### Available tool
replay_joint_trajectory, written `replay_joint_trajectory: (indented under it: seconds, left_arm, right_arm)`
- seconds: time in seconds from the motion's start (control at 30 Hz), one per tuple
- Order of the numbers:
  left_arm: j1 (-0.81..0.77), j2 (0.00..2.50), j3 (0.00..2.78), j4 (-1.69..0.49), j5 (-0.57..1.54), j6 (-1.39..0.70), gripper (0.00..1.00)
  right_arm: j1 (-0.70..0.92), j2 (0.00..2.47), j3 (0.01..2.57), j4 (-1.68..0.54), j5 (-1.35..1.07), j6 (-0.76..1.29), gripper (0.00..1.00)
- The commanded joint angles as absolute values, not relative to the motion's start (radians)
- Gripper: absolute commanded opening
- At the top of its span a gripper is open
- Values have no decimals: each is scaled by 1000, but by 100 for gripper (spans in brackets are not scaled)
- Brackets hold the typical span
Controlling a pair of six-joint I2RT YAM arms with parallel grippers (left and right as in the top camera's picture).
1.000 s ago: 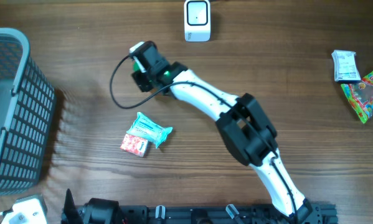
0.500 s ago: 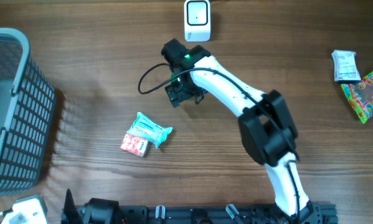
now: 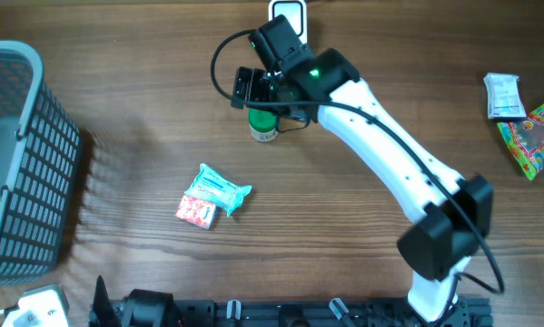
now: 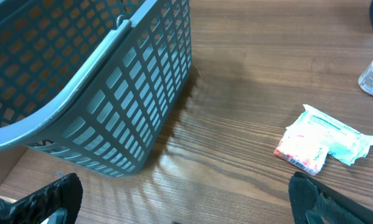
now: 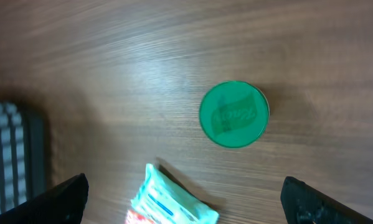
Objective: Scan the item barcode
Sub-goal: 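Bring the Knorr jar to the scanner face with the right gripper, then hold the Knorr jar label against the scanner with the right gripper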
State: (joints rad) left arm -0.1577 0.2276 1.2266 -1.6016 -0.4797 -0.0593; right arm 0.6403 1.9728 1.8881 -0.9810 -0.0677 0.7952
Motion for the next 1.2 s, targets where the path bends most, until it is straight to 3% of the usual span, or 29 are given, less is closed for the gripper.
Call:
replay_joint_trajectory:
  seconds: [0.0,0.53,0.7,0.93,1.03,1.17]
  left_arm:
    - [-155,216,1225,-1599,-472,-68,100]
    - [-155,216,1225,-1599,-472,-68,100]
    - [-155,216,1225,-1599,-472,-68,100]
    - [-155,216,1225,-1599,-472,-68,100]
    - [-155,217,1225,-1599,-472,-68,100]
    - [-155,216,1225,-1599,-472,-68,100]
  right_arm:
    - [615,2070,1886,-981,-105,974,99]
    - [574,2300,1946,-931,-164,937,99]
    - [574,2330,1946,-949,-129,898,89]
    - [567,2330,1946,-1185,-87,744,79]
    - [567,2330,1947,-1273,-86,648,79]
    - [567,2330,1977,-1313,-37,518,93]
